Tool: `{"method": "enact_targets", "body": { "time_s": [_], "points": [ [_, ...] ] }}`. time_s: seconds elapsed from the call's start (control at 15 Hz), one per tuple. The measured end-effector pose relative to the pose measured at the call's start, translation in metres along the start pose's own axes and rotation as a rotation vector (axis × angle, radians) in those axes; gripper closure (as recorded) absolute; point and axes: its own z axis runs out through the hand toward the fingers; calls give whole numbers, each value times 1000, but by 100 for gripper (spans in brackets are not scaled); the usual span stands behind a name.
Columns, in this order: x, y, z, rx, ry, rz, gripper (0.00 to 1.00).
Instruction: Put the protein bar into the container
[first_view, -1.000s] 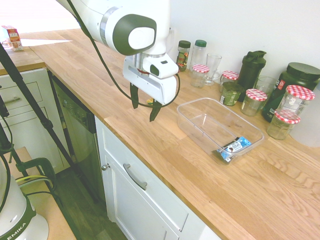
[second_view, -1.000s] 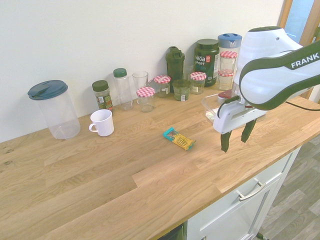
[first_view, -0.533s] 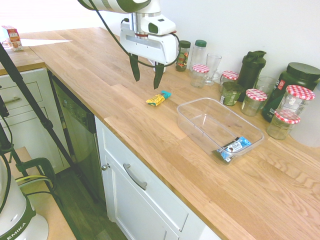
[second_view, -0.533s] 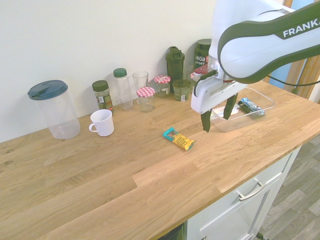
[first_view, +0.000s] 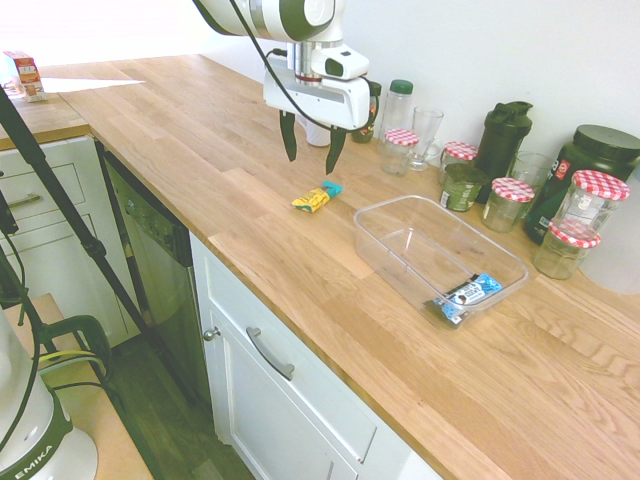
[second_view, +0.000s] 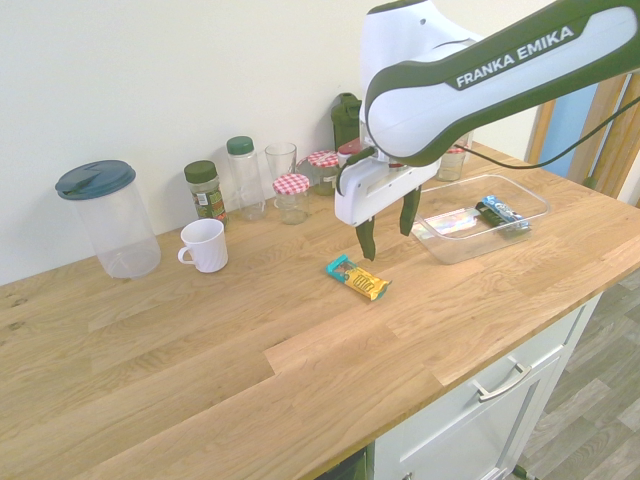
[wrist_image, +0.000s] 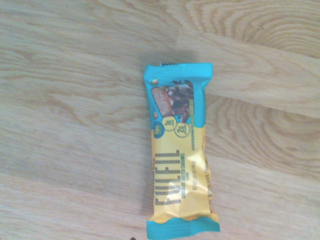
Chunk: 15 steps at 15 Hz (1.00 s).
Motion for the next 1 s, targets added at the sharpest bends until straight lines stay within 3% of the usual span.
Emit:
{"method": "enact_targets", "body": {
  "time_s": [1.0],
  "points": [
    [39,-56,64,-43,-79,-94,0]
  ]
}}
